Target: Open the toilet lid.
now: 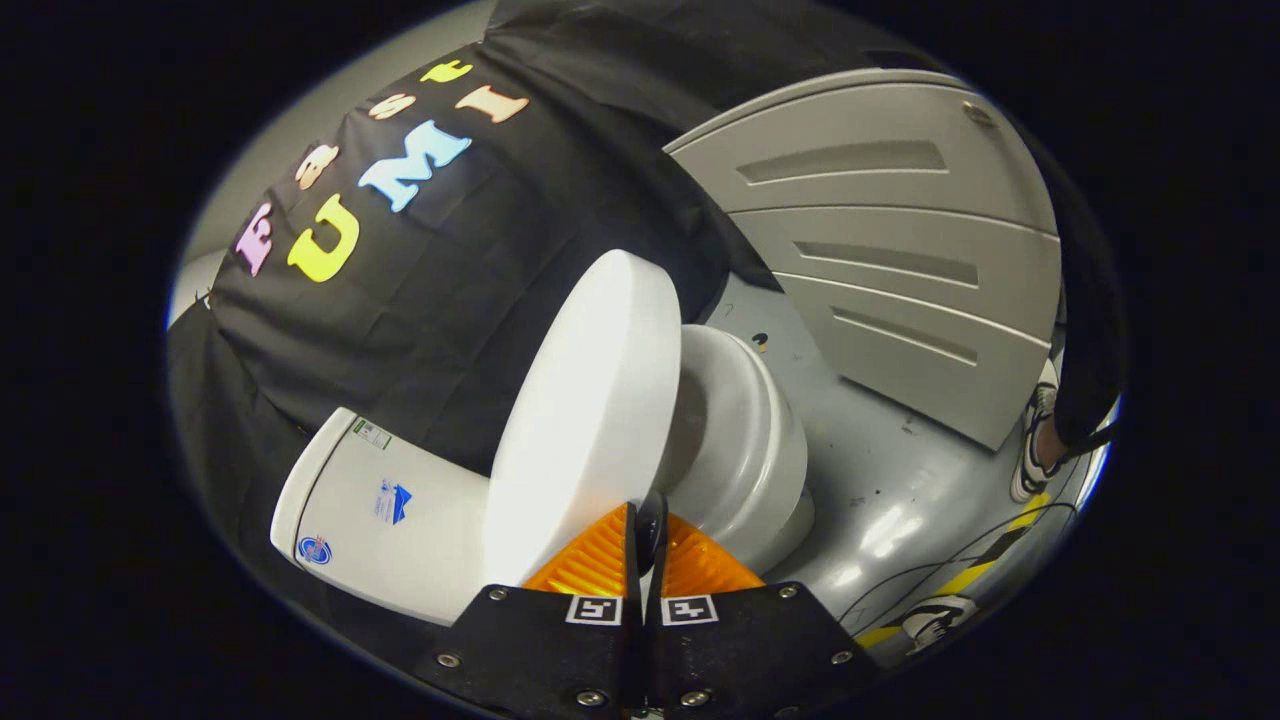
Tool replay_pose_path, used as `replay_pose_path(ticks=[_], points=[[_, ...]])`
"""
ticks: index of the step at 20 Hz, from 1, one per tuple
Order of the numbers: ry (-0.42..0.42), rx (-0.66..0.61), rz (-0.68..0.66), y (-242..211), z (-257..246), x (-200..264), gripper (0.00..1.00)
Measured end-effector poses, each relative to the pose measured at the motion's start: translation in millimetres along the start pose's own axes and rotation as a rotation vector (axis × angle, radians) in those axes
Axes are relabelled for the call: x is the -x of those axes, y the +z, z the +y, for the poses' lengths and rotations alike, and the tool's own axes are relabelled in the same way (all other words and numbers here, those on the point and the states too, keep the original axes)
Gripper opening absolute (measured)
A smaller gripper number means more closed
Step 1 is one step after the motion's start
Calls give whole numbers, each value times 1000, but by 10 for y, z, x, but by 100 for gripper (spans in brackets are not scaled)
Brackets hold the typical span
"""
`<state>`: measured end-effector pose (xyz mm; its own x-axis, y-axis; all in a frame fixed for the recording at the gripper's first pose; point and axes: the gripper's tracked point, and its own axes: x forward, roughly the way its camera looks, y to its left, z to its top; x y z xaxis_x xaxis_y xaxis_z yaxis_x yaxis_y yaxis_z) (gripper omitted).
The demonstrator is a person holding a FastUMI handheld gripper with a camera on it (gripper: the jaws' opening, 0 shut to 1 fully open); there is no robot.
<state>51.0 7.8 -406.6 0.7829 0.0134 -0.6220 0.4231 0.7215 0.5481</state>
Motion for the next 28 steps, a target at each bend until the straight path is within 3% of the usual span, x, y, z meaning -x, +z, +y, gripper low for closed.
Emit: replay_pose_path(ticks=[8,17,24,28], points=[[-23,190,-41,162,579,282,0],[-74,499,-108,205,1120,502,0],[-93,624,-149,200,1477,613,0],[-98,626,-178,170,1694,675,0]])
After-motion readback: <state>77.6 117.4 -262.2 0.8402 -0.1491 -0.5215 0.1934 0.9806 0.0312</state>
